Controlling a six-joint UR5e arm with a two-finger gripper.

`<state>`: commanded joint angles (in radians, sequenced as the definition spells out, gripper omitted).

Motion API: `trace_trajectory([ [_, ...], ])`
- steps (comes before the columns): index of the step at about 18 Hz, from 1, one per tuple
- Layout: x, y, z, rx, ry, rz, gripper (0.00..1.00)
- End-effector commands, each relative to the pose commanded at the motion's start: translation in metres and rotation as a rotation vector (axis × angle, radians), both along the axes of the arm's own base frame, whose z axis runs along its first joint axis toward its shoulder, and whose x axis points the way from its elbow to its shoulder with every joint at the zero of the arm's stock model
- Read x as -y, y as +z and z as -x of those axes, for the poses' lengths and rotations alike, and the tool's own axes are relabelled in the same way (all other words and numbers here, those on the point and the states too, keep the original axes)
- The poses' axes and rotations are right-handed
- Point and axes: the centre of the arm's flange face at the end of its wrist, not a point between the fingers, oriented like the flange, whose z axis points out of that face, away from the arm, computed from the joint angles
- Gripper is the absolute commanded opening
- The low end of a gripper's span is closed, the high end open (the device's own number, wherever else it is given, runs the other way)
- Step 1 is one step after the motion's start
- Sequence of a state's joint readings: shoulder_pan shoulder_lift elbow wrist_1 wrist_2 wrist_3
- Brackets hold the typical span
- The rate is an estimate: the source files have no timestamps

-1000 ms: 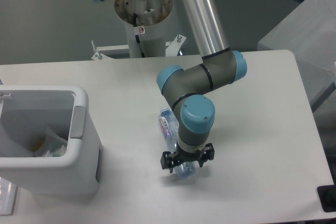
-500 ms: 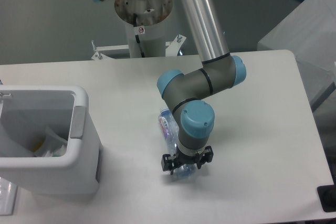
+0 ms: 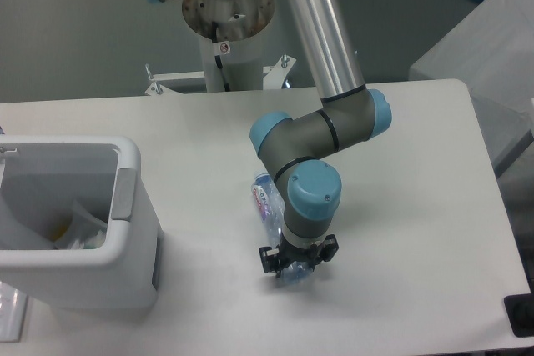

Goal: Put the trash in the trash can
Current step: 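Lower the gripper around the bottle's cap end and close, then lift the gripped bottle up from the table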

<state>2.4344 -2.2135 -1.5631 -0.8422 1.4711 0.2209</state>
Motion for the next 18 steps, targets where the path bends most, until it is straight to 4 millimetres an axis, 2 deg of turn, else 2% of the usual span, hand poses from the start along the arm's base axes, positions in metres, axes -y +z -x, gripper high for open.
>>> trace_trajectory([
  [8,0.0,0.012,0.0,-0.013,-0.002,-0.011,0.61],
  [10,-0.002,0.038,0.002,-0.045,0.0,-0.039,0.61],
  [14,-0.004,0.161,0.004,-0.193,0.002,-0.174,0.61],
  [15,-0.004,0.207,0.002,-0.254,0.003,-0.234,0.61],
  [18,-0.008,0.275,-0.008,-0.319,-0.015,-0.386,0.61],
])
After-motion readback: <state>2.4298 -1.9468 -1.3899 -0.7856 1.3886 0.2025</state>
